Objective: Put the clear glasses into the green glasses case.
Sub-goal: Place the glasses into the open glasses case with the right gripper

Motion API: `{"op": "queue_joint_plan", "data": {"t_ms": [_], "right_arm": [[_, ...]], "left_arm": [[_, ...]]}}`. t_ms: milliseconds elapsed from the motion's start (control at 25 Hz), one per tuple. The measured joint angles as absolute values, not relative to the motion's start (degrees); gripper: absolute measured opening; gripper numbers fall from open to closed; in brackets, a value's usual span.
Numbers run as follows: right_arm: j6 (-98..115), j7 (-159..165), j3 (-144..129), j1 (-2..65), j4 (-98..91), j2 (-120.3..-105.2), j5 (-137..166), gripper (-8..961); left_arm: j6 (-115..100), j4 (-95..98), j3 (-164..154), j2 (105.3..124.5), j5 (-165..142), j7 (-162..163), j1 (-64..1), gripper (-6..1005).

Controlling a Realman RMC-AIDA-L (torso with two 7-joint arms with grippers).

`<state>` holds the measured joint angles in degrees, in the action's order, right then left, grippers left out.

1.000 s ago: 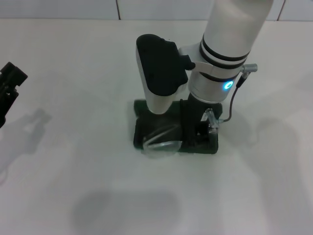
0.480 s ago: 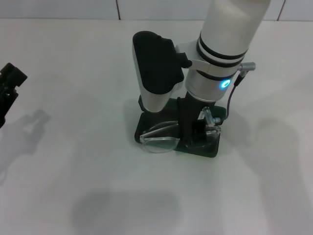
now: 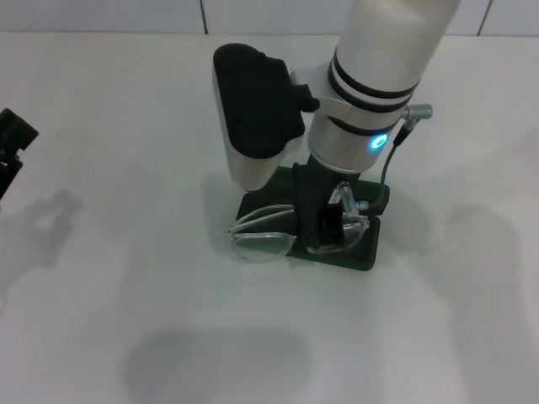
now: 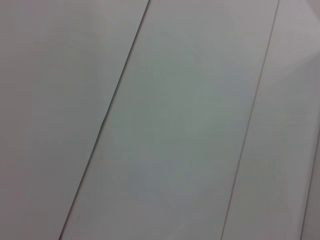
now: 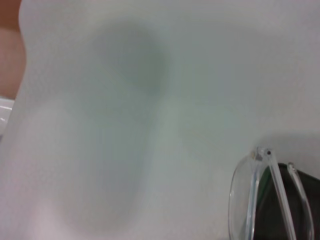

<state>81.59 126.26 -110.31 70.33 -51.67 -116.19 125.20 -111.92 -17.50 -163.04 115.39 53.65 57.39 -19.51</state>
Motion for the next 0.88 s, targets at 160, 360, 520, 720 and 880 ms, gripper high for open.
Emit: {"op": "queue_joint_plan", "data": {"t_ms": [160,360,520,720,880], "right_arm": [[82.2,128.2,-108.1,68.4,-54.3,-116.19,127.3,56],[82.7,129.5,-105.9,66.9,-55.6,-116.19,128.1,56],[83.0,130.8,-104.2,66.5,-55.6,-116.19,128.0,57],[83.2,132.6,-102.8,66.2,-55.6,-116.19,127.9,57],[83.3,134.6,-101.8,66.0,-55.6,-116.19,127.7,57]], "left_arm": [[-112.5,-17.7,-163.0,115.37,53.8,57.4,-19.5,250],[-112.6,-17.6,-162.9,114.81,54.7,57.4,-19.5,250],[-112.8,-17.7,-162.9,114.52,55.4,57.4,-19.4,250],[-113.2,-17.7,-162.9,114.07,55.4,57.4,-19.4,250],[-113.2,-17.8,-162.9,114.00,55.4,57.4,-19.4,250]]}}
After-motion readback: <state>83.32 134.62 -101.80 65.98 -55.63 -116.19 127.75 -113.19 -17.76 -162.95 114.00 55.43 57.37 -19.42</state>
